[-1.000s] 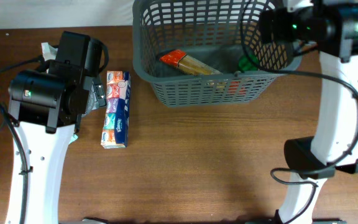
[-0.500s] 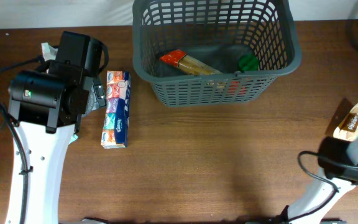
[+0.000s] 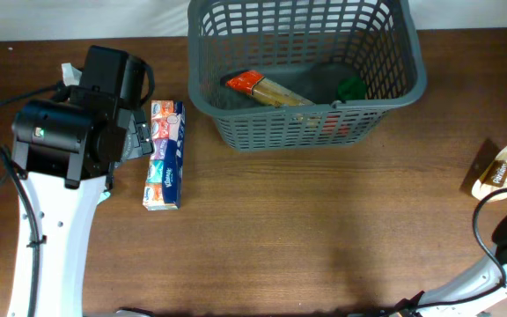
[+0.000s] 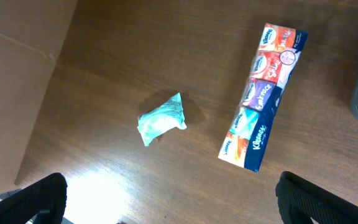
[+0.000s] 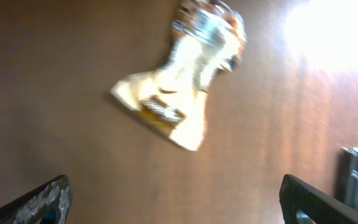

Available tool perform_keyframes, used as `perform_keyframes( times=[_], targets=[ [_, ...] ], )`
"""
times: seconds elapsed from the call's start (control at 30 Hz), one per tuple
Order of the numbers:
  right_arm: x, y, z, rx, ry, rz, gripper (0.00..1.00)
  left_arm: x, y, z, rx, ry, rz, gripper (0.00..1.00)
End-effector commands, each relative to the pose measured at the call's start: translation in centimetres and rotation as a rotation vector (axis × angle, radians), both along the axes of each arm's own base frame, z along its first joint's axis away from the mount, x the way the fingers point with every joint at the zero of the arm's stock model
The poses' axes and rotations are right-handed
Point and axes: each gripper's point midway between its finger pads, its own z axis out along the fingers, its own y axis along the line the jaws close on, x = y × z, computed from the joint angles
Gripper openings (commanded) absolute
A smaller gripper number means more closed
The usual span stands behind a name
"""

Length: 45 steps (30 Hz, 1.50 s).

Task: Pack container
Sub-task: 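Move the right gripper to the rice bag and grasp it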

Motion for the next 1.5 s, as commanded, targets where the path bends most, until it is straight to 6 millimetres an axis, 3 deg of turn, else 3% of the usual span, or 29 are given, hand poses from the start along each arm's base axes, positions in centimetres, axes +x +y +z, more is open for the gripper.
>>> perform_keyframes(
  times=[0.0, 0.17, 0.43, 0.73, 1.47],
  targets=[
    [-2.6, -0.2, -2.3, 0.046, 0.099, -0.043, 0.99, -0.2, 0.1, 0.2, -0.014, -0.011, 0.013, 0.99],
    [-5.3, -0.5, -5.0, 0.084, 0.168, -0.293, 0.99, -0.1, 0.1, 0.2, -0.014, -0.012, 0.013, 1.0],
    [-3.1, -2.6, -8.9, 0.064, 0.089, -0.313, 0.99, -0.2, -0.8, -0.3, -0.064, 0.001, -0.007, 1.0],
    [-0.4, -5.4, -10.5, -0.003, -0.003, -0.313, 0.99, -0.2, -1.0, -0.4, -0.078, 0.004, -0.013, 1.0],
    [-1.0, -5.4, -19.2, 0.093, 0.15, -0.473, 0.99, 0.4, -1.2, -0.1, -0.085, -0.025, -0.014, 1.0]
  ],
)
